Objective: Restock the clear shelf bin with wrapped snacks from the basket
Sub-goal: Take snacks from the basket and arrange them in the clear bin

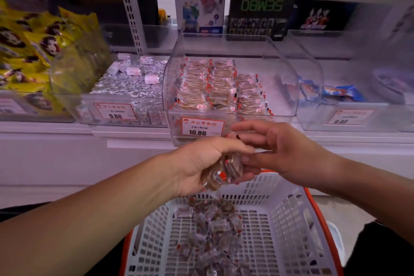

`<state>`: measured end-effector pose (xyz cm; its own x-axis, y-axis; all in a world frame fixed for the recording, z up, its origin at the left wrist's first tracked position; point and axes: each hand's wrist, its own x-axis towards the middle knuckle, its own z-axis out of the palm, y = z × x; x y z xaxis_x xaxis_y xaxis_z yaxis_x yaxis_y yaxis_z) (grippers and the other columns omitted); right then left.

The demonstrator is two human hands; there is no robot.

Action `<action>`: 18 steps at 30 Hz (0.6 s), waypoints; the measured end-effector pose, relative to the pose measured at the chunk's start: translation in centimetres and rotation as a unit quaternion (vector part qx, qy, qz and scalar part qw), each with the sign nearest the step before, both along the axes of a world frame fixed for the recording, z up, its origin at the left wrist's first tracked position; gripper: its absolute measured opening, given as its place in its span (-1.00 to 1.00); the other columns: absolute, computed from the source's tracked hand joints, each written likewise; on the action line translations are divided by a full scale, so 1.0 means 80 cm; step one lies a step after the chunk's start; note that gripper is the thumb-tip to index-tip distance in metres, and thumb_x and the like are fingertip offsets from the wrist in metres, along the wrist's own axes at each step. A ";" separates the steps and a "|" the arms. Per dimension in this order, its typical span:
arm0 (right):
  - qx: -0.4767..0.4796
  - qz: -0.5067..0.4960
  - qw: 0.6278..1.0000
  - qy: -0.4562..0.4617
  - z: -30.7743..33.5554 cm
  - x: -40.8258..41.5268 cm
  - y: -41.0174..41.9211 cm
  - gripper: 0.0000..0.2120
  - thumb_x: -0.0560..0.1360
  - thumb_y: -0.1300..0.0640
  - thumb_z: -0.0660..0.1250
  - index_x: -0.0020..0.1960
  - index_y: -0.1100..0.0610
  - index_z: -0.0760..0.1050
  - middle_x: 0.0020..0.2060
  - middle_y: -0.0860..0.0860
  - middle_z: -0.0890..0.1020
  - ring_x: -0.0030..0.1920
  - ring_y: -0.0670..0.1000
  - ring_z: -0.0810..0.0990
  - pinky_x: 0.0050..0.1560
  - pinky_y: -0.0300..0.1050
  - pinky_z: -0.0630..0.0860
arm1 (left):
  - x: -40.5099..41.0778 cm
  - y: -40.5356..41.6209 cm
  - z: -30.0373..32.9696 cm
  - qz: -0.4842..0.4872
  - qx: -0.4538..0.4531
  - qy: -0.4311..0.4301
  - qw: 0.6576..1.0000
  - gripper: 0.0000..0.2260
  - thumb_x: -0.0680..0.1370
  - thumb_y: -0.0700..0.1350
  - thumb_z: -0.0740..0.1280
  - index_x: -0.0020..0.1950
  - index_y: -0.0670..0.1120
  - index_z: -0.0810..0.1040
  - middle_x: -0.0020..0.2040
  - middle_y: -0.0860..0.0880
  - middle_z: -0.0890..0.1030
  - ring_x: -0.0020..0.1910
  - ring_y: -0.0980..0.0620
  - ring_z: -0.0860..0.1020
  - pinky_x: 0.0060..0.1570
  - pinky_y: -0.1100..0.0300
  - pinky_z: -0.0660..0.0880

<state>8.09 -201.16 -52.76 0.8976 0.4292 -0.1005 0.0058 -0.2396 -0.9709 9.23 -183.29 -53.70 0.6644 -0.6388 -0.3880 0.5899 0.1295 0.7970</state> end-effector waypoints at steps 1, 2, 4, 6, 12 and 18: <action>0.004 0.011 1.000 0.004 0.000 -0.002 0.002 -0.49 0.45 0.45 0.39 0.34 0.17 0.43 0.13 0.02 0.69 0.14 -0.06 0.65 0.06 -0.15 0.62 | -0.001 -0.001 -0.002 0.006 0.008 0.002 1.000 -0.85 0.43 -0.25 0.40 -0.08 -0.13 0.74 -0.21 -0.13 0.67 -0.28 0.03 0.67 -0.13 0.18 0.64; 0.006 0.020 1.000 0.007 0.000 -0.003 0.003 -0.47 0.43 0.47 0.40 0.35 0.18 0.43 0.17 0.03 0.67 0.19 -0.06 0.63 0.09 -0.12 0.61 | -0.001 -0.001 -0.004 0.016 0.016 0.003 1.000 -0.89 0.42 -0.30 0.40 -0.19 -0.15 0.73 -0.26 -0.13 0.66 -0.32 0.04 0.65 -0.19 0.20 0.65; 0.003 0.032 0.999 0.013 0.002 -0.005 0.004 -0.42 0.41 0.50 0.42 0.36 0.17 0.44 0.22 0.05 0.64 0.24 -0.05 0.60 0.09 -0.11 0.61 | -0.003 0.001 -0.002 0.026 0.028 0.009 0.999 -0.91 0.36 -0.31 0.43 -0.31 -0.16 0.69 -0.30 -0.13 0.65 -0.37 0.04 0.63 -0.26 0.20 0.65; -0.003 0.040 0.999 0.011 0.005 -0.004 0.003 -0.40 0.37 0.51 0.45 0.35 0.17 0.45 0.19 0.10 0.64 0.18 0.00 0.63 0.06 -0.11 0.62 | -0.006 0.002 0.000 0.010 0.020 -0.005 1.000 -0.79 0.32 -0.28 0.45 -0.06 -0.20 0.72 -0.06 -0.20 0.67 -0.25 -0.01 0.61 -0.20 0.16 0.63; -0.030 0.101 0.994 0.023 0.011 -0.006 0.005 -0.35 0.36 0.49 0.47 0.39 0.19 0.41 0.08 0.10 0.67 0.07 -0.06 0.64 0.09 -0.23 0.54 | -0.011 0.005 -0.002 0.015 0.027 -0.030 0.999 -0.63 0.31 -0.19 0.53 0.10 -0.23 0.67 -0.12 -0.16 0.68 -0.30 -0.02 0.62 -0.32 0.18 0.59; -0.029 0.084 0.996 0.021 0.008 -0.009 0.012 -0.39 0.31 0.48 0.52 0.31 0.23 0.49 -0.02 -0.03 0.69 0.02 -0.06 0.67 0.05 -0.28 0.54 | -0.019 0.001 -0.002 0.059 0.046 -0.008 0.997 -0.52 0.22 -0.15 0.61 0.11 -0.24 0.67 -0.11 -0.20 0.65 -0.30 -0.04 0.63 -0.37 0.17 0.58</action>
